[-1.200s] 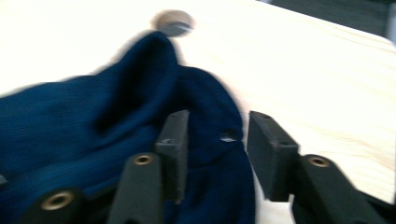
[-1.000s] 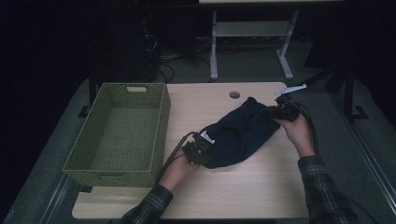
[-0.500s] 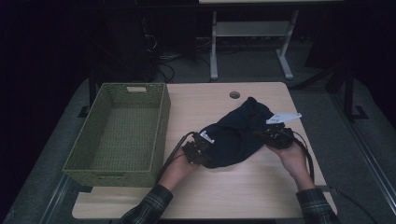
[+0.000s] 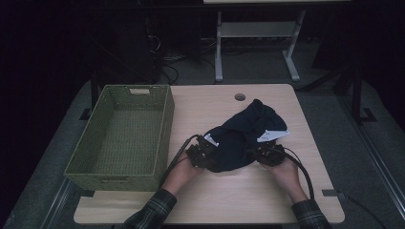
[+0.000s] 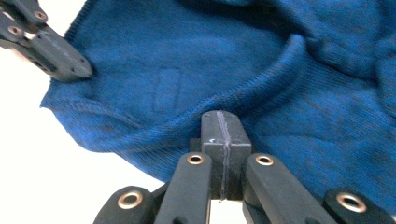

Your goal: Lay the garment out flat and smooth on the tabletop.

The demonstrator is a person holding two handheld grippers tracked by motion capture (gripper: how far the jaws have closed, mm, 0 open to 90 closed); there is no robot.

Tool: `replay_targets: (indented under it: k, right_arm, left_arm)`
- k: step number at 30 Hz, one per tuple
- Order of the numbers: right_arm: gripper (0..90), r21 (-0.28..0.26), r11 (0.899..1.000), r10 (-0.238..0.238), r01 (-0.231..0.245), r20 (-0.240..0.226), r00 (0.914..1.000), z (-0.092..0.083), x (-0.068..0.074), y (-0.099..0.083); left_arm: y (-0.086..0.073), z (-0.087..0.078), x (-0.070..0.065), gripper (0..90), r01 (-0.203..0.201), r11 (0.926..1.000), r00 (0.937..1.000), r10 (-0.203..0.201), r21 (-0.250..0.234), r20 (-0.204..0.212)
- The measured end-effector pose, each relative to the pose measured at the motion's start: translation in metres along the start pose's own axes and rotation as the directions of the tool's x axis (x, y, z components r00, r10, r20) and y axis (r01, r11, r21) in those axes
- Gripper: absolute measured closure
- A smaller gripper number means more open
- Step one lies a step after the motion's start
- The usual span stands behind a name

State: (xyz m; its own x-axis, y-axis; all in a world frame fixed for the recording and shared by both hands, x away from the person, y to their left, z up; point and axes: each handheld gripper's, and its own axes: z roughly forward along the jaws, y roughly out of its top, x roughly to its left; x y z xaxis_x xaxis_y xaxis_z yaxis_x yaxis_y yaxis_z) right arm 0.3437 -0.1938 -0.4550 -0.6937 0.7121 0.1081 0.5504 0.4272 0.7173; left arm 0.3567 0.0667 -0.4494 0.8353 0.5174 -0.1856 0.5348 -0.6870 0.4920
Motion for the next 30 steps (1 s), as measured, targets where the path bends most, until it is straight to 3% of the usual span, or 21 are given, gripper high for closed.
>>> replay_targets:
  k: [6,10,18,23,24,25,27,28,30]
  right_arm:
    - [90.0,0.043,0.999,-0.009,0.01,-0.018,0.9998,0.014,0.007,-0.004]
    - [90.0,0.044,0.999,-0.018,0.019,-0.016,0.9997,0.015,0.006,-0.006]
    - [90.0,0.059,0.998,0.012,-0.009,-0.041,0.9991,0.011,0.002,-0.009]
    - [90.0,0.052,0.999,0.012,-0.01,-0.047,0.9988,0.008,0.002,-0.013]
    - [90.0,0.052,0.999,0.012,-0.01,-0.047,0.9988,0.008,0.002,-0.013]
    - [90.0,0.06,0.998,-0.007,0.009,-0.033,0.9994,0.007,0.004,-0.012]
    - [90.0,0.062,0.998,-0.011,0.013,-0.029,0.9995,0.007,0.005,-0.012]
    - [90.0,0.062,0.998,-0.01,0.012,-0.026,0.9996,0.007,0.006,-0.013]
    - [90.0,0.058,0.998,-0.012,0.014,-0.026,0.9996,0.006,0.006,-0.013]
  left_arm:
    - [0.0,0.0,0.0,90.0,-0.014,0.9999,0.9999,0.014,0.004,-0.001]
    - [0.007,-0.001,-0.003,88.9,-0.043,0.9983,0.9988,0.044,0.04,-0.021]
    - [0.029,-0.012,0.003,88.8,-0.044,0.999,0.9988,0.044,0.004,-0.021]
    - [0.068,-0.024,0.016,89.7,-0.056,0.9967,0.9973,0.053,-0.058,-0.05]
    - [0.068,-0.024,0.016,89.8,-0.056,0.9967,0.9973,0.053,-0.058,-0.05]
    - [0.084,-0.023,0.022,89.8,-0.052,0.9958,0.9969,0.047,-0.075,-0.064]
    - [0.099,-0.019,0.029,89.8,-0.047,0.9959,0.9965,0.041,-0.077,-0.073]
    - [0.099,-0.019,0.029,89.9,-0.047,0.9959,0.9965,0.041,-0.077,-0.073]
    - [0.12,-0.011,0.041,89.9,-0.047,0.9963,0.9951,0.04,-0.073,-0.091]
